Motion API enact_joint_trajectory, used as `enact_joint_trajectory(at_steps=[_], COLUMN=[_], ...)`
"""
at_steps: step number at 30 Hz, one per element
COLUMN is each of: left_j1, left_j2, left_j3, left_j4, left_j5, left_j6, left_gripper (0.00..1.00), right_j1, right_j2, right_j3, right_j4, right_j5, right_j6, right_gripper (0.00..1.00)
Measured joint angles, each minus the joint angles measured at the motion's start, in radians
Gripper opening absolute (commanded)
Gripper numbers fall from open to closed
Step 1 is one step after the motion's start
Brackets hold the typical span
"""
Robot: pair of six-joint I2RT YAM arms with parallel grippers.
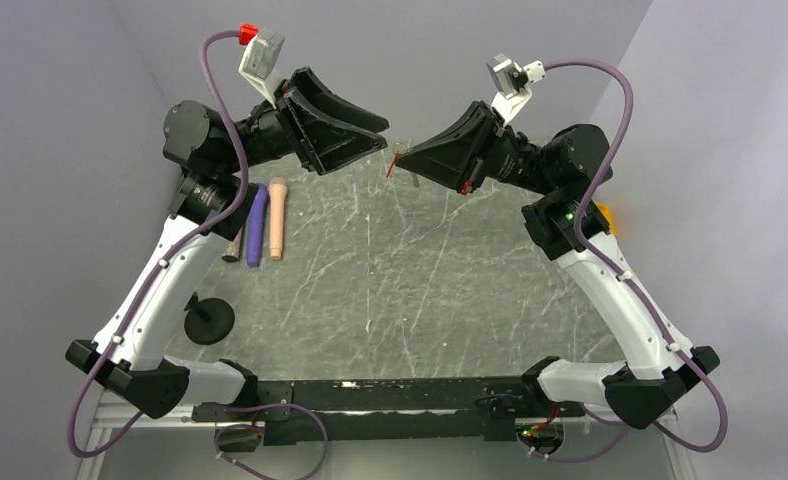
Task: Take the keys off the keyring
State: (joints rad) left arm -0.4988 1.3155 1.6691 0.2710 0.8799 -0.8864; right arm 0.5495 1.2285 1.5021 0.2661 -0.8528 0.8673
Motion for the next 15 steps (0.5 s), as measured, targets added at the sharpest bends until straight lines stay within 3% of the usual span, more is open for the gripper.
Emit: enact_joint_trajectory(at_steps=[15], left_j1=[0.000], left_j2=[-0.012], left_j3=[-0.034], left_j4=[-0.015], left_j5=[0.016], left_j6=[0.010], left_gripper=[0.36], right_j1=[0.000], right_j2=[0.040], right_j3=[0.005], right_j4=[0.056], right_j5=[-0.017], right_j6=[0.022], right_gripper=[0.00])
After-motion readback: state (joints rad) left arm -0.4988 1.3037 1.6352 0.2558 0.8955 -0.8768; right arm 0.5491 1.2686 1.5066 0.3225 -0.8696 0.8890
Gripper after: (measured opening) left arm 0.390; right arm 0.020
